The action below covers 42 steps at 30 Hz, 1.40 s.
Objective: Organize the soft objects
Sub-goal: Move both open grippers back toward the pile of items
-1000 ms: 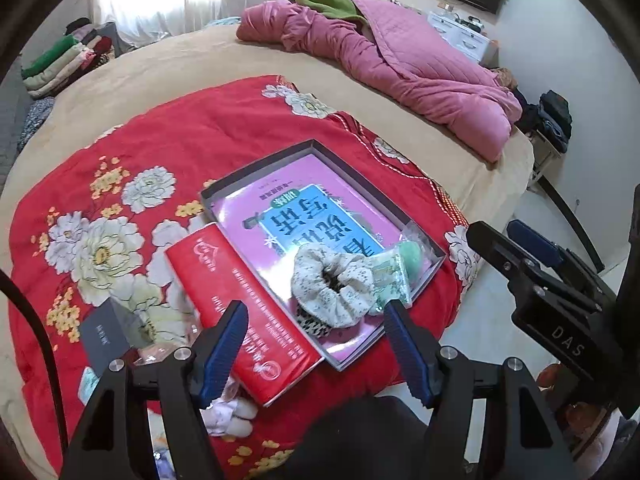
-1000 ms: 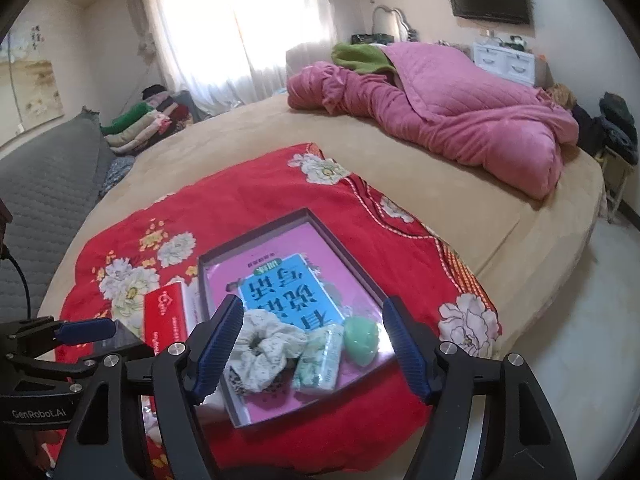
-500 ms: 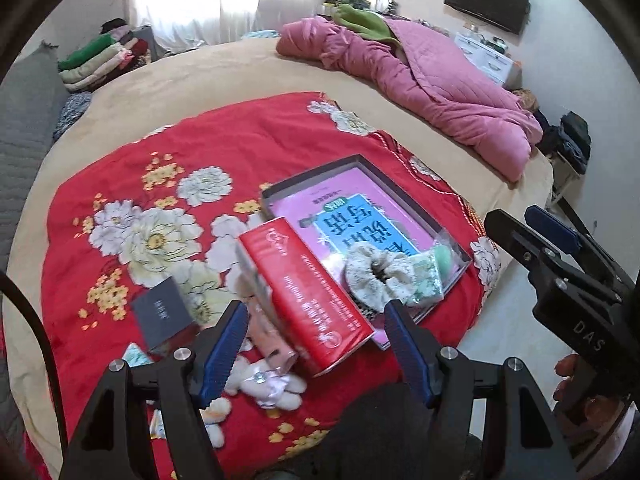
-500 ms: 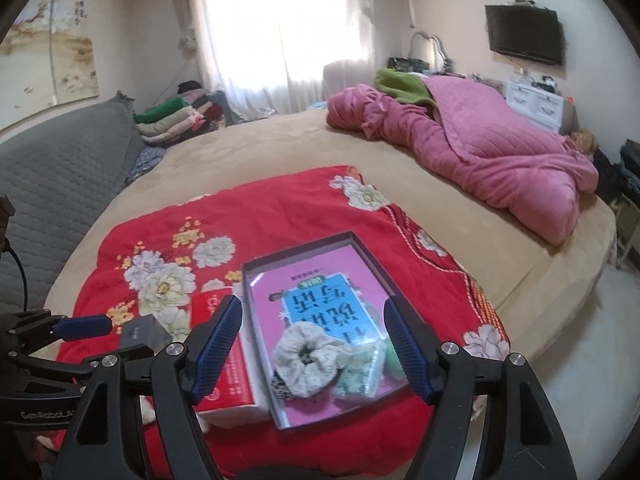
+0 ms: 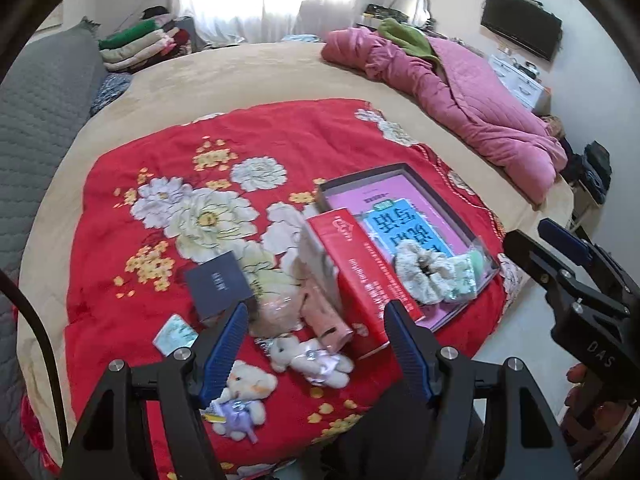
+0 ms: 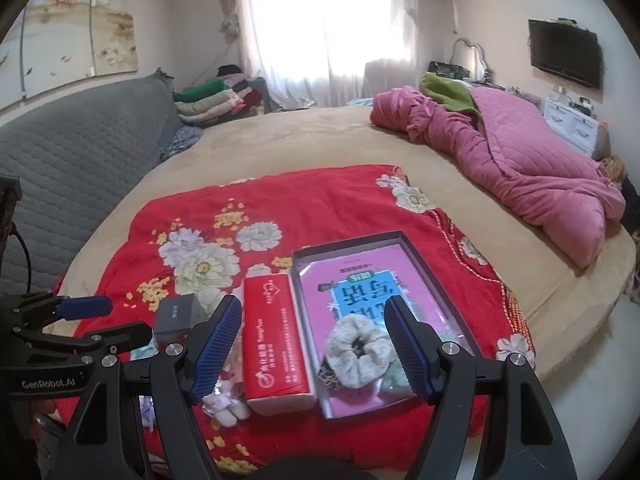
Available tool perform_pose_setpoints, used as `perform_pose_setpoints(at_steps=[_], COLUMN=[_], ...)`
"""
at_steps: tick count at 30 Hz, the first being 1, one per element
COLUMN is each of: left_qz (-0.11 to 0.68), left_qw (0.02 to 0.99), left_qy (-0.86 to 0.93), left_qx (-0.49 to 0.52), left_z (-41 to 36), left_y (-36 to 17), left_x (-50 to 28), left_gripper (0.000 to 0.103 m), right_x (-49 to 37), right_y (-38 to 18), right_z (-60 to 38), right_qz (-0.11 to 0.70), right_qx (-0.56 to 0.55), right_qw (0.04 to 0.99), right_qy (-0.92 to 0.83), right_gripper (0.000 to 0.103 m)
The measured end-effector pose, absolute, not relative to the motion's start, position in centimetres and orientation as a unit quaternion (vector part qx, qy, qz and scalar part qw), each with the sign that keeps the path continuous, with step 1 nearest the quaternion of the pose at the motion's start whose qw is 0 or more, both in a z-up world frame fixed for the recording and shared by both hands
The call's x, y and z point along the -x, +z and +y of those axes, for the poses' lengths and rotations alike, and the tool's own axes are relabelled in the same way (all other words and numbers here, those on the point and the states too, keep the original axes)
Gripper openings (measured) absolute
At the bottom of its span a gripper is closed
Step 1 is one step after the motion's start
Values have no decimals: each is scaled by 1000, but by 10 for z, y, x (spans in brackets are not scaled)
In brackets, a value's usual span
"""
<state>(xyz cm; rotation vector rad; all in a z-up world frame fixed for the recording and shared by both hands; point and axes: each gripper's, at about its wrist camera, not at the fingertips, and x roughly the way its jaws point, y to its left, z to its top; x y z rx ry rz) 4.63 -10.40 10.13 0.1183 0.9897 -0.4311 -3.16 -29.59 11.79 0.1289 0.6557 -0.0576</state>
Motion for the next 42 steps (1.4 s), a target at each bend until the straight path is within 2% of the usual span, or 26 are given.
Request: perform_pose_setpoints(at_steps=[20,31,42], left_qz=[478,498,518], left_qw=[867,862,851], left_qy=[-140,-94,-86], left_qx=[-10,3,3], left_z=[-20,32,47], left_y=[98,76,50], left_x=[-54,-55,-54], left_gripper=[70,70,70], right_x=[25,18,13], right_y=[127,115,93], right_z=[-242,-213,-189], right_qz=[324,339,363], right_qx=[-27,-6,17], right_qw=[945,939,928], right_qy=[27,56,80], right_gripper=[75,75,75])
